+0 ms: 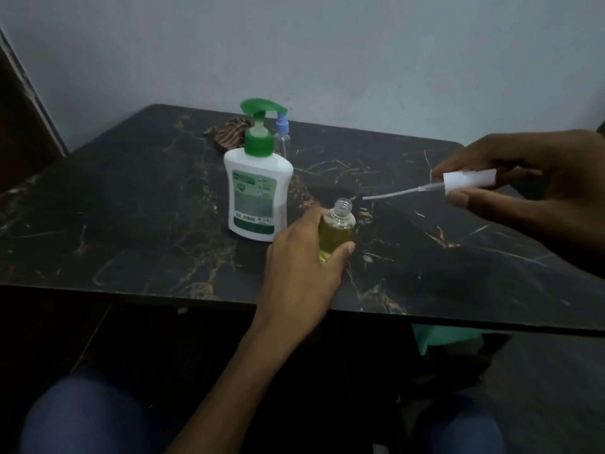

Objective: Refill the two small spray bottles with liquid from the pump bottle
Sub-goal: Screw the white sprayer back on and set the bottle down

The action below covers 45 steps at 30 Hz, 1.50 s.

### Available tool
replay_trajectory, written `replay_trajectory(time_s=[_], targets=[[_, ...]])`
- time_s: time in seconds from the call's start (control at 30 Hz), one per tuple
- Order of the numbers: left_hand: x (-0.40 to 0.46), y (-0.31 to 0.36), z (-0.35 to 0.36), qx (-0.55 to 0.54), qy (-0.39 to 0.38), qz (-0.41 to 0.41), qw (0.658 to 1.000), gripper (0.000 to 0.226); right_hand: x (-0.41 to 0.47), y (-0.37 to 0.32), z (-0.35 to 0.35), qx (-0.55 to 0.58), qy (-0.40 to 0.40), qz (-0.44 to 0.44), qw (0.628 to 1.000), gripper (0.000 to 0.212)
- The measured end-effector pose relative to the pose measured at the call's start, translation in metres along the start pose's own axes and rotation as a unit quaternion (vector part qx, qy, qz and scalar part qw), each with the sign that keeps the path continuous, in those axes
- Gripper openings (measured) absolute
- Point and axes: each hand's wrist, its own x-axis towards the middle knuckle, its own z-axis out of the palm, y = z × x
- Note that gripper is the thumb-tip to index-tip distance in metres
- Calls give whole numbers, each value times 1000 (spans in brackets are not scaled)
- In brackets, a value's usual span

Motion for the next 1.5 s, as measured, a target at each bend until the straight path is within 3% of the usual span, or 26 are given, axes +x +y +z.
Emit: replay_trajectory(time_s=[0.13, 0.43, 0.67, 1.0, 1.5], targets=[[0, 0, 0, 1, 0, 5, 1000, 25, 4, -15, 3, 18, -20, -23, 999, 25], [2, -2, 0, 3, -7, 2, 1000, 28, 33, -39, 4, -90, -39, -60, 993, 20], [1, -2, 0, 4, -11, 4, 1000, 28, 56, -55, -8, -136, -129, -71, 980, 25], [1, -1, 0, -6, -15, 1, 1000, 29, 75, -61, 34, -178, -200, -138, 954, 29], [2, -1, 1, -24, -11, -10, 1000, 32, 82, -56, 51, -158, -208, -135, 956, 26]])
